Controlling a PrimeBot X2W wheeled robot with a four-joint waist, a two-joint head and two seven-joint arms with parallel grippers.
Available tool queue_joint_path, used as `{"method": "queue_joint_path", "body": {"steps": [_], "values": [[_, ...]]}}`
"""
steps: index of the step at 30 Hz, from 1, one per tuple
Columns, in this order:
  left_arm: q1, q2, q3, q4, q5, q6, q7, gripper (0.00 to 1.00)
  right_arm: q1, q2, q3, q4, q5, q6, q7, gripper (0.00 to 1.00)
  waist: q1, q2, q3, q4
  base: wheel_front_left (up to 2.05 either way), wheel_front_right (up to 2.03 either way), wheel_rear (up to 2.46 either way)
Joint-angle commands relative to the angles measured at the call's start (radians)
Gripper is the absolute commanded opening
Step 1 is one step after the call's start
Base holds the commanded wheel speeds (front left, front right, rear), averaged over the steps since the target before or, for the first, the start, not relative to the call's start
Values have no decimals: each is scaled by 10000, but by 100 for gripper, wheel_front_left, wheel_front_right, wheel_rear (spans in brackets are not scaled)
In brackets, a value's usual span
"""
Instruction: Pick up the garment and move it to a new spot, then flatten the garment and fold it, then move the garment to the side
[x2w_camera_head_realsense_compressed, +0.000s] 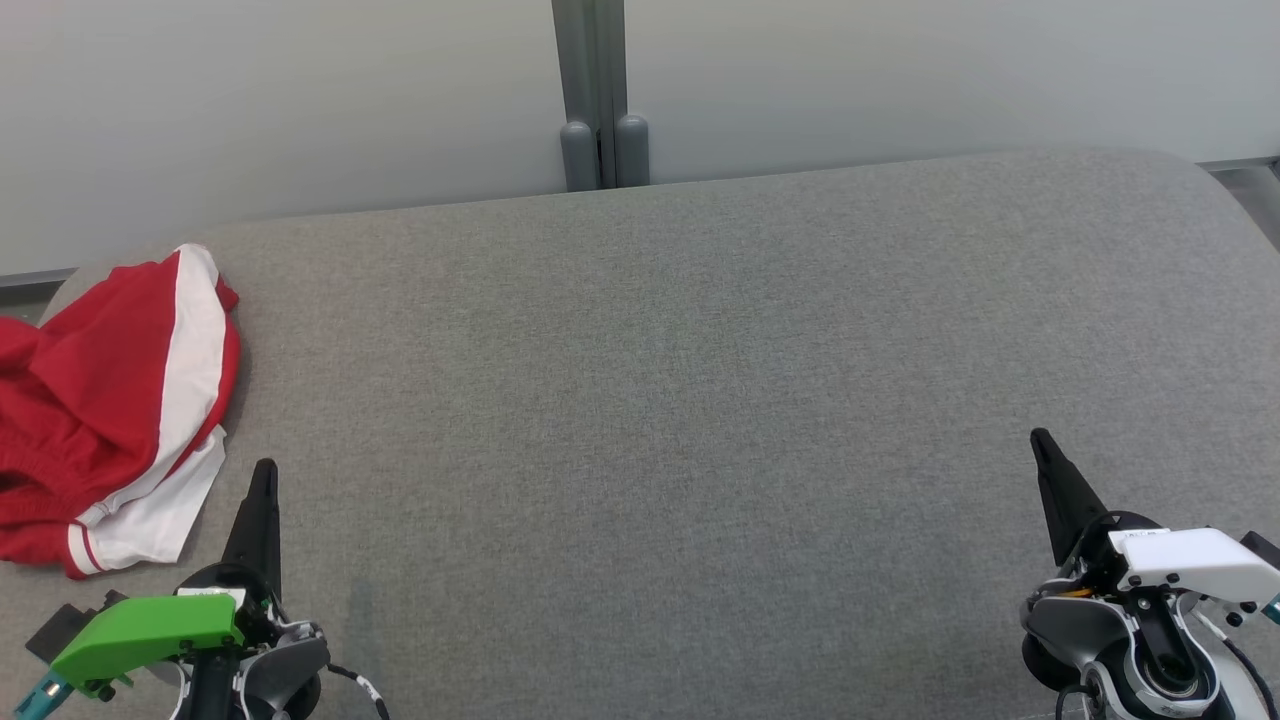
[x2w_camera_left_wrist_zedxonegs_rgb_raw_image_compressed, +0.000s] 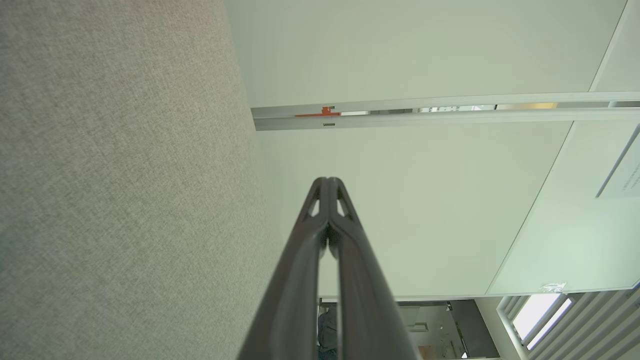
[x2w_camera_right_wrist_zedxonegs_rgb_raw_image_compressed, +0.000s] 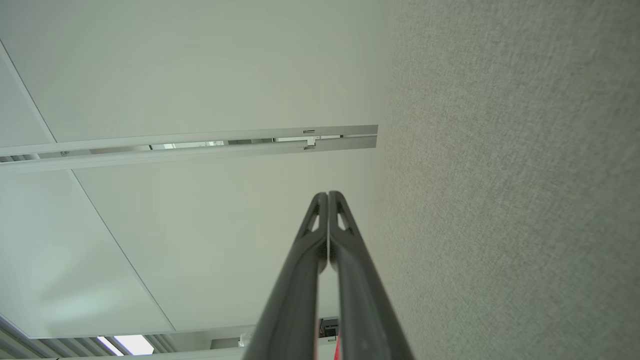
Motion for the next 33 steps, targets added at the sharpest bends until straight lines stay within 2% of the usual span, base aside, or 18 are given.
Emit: {"method": "queue_joint_path", "body": {"steps": [1, 20, 21, 33], "values": [[-119, 6, 19, -21, -8, -67, 38, 0, -56, -6, 2, 16, -35, 8, 20, 0, 0, -1, 0, 0, 0, 0, 0], [-119, 7, 19, -20, -7, -67, 37, 0, -57, -6, 2, 16, -35, 8, 21, 0, 0, -1, 0, 0, 0, 0, 0], [0, 0, 0, -3, 0, 0, -3, 100, 0, 0, 1, -1, -2, 0, -2, 100, 0, -1, 0, 0, 0, 0, 0], [250, -43, -122, 62, 557, 12, -451, 100, 245, 60, 383, 44, -552, 0, -449, 100, 0, -1, 7, 19, 0, 0, 0]]}}
